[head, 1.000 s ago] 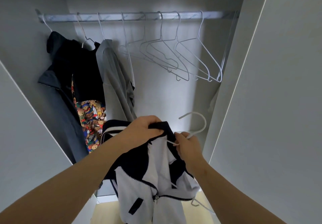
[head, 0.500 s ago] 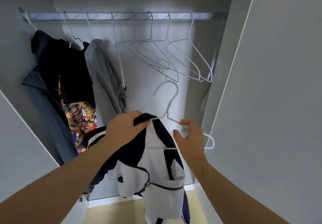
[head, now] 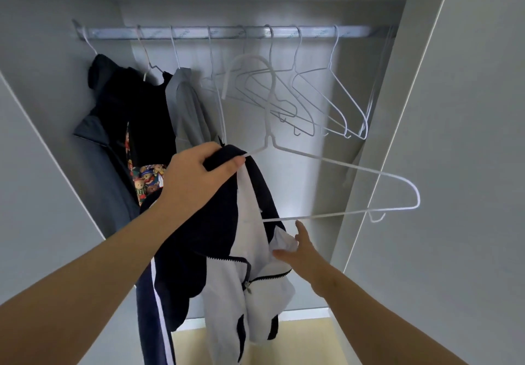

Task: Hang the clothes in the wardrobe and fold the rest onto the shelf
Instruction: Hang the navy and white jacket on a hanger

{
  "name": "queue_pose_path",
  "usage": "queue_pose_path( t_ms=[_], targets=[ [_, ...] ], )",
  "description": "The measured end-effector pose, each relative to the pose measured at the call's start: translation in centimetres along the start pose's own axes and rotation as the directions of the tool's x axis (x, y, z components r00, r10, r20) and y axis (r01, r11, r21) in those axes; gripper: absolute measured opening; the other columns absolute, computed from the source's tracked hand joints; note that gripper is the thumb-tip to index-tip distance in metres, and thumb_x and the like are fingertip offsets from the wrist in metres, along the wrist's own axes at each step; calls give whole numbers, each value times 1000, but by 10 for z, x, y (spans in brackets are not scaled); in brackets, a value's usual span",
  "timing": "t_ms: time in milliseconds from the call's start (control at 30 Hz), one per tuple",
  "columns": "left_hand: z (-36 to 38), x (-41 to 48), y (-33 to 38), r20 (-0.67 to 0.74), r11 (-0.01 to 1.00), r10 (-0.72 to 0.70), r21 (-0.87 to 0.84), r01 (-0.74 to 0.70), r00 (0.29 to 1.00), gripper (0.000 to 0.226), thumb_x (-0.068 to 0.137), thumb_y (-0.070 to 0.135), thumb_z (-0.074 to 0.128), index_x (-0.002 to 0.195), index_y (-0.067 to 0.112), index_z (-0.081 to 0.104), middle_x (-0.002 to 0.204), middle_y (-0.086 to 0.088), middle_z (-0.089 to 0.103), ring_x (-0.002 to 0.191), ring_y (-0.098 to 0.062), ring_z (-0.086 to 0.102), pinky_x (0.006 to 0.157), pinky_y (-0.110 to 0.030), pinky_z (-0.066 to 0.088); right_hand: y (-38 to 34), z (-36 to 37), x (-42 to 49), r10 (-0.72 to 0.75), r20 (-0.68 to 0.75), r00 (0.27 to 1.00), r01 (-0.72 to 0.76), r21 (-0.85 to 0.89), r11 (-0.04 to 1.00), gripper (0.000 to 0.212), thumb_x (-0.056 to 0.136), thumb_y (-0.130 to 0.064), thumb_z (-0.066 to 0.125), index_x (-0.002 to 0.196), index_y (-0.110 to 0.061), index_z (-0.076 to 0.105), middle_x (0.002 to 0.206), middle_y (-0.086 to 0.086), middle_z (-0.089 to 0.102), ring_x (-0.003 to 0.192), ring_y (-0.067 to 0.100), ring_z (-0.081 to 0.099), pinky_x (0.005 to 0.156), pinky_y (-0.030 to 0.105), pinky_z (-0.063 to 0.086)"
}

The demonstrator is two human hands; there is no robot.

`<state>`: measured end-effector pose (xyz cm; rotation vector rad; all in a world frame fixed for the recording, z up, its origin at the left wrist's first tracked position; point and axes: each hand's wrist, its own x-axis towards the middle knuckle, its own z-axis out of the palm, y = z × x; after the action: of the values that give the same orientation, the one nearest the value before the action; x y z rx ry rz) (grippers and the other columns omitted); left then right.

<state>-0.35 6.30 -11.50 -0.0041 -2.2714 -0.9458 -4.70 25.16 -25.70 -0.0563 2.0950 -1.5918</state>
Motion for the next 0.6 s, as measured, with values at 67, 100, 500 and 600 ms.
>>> queue_pose_path(
  t_ms=[67, 100, 500, 600],
  targets=[
    [-8, 0, -1, -17, 1000, 3, -25, -3, 1000, 27, 76, 46, 66, 66, 22, 59, 57, 2, 55, 58, -16, 55, 59, -32, 45, 0, 2, 0, 66, 47, 997, -64, -51, 997, 83, 86, -18, 64, 148, -28, 10, 134, 9, 46, 96, 16, 54, 70, 19, 42],
    [-13, 0, -4, -30, 999, 2, -36, -3, 1000, 26, 78, 42, 69, 65, 22, 59, 57, 2, 55, 57, -15, 54, 57, -30, 44, -2, 4, -1, 89, 76, 993, -80, -111, 991, 70, 87, -17, 62, 145, -25, 24, 121, 8, 52, 81, 11, 52, 61, 17, 39],
    [-61, -12, -54, -81, 995, -89, 35, 92, 993, 20, 84, 27, 65, 72, 10, 64, 68, -12, 62, 60, -5, 52, 56, -10, 39, 6, -5, 0, 231, 244, 942, -334, 605, 723, 19, 92, -8, 48, 107, 0, 58, 86, 18, 69, 81, 33, 63, 67, 42, 52],
    [-65, -16, -69, -60, 985, -160, 47, 163, 985, 20, 85, 28, 64, 72, 12, 65, 69, -9, 63, 60, -5, 53, 57, -8, 39, 7, -16, 1, 222, 202, 954, -300, 676, 673, 23, 92, -9, 44, 107, 0, 60, 85, 17, 70, 81, 32, 62, 68, 42, 50]
  ],
)
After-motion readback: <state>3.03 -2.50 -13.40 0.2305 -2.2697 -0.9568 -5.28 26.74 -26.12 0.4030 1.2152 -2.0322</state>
